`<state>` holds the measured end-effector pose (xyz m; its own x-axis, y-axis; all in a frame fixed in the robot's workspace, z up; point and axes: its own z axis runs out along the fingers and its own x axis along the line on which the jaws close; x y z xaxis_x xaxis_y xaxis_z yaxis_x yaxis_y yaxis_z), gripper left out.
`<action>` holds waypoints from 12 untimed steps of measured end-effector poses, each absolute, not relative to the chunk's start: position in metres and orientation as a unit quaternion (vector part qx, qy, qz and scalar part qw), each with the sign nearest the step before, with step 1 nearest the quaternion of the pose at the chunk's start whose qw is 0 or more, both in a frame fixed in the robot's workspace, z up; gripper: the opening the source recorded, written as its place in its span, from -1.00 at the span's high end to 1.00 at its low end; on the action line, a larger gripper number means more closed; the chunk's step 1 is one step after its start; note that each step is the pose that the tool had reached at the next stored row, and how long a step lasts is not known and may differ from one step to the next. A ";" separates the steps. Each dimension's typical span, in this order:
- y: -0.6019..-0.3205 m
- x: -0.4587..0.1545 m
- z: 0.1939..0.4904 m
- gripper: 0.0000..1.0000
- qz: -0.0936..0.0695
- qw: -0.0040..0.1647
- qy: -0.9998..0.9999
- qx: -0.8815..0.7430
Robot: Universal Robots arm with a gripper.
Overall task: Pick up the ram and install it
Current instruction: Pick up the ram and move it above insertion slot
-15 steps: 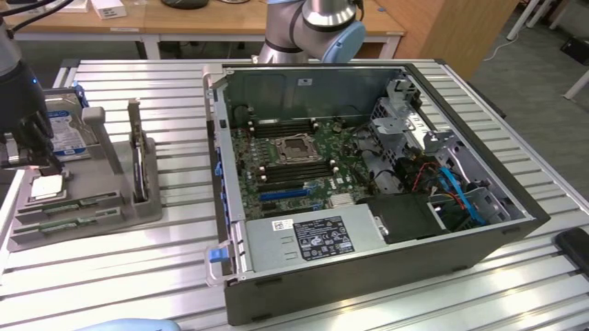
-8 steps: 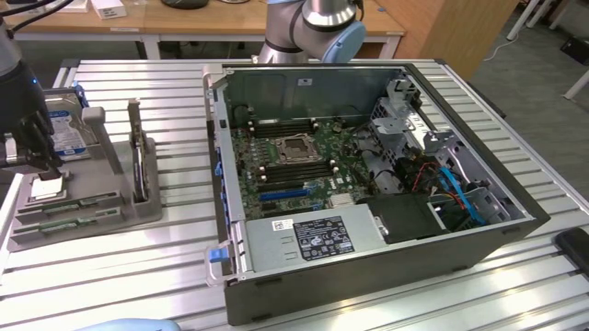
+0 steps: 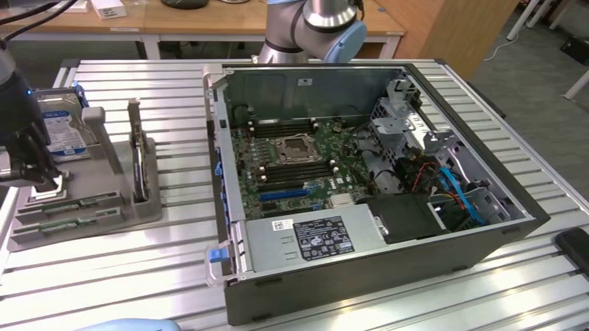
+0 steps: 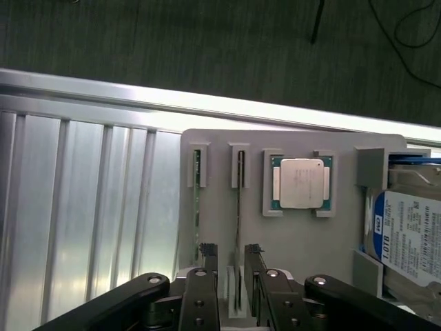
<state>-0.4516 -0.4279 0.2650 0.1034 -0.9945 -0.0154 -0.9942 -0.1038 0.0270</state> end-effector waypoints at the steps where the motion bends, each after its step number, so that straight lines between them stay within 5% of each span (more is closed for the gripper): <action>1: -0.430 -0.452 0.265 0.40 -0.015 0.005 -0.669 0.743; 12: -0.443 -0.451 0.258 0.40 -0.015 0.005 -0.669 0.743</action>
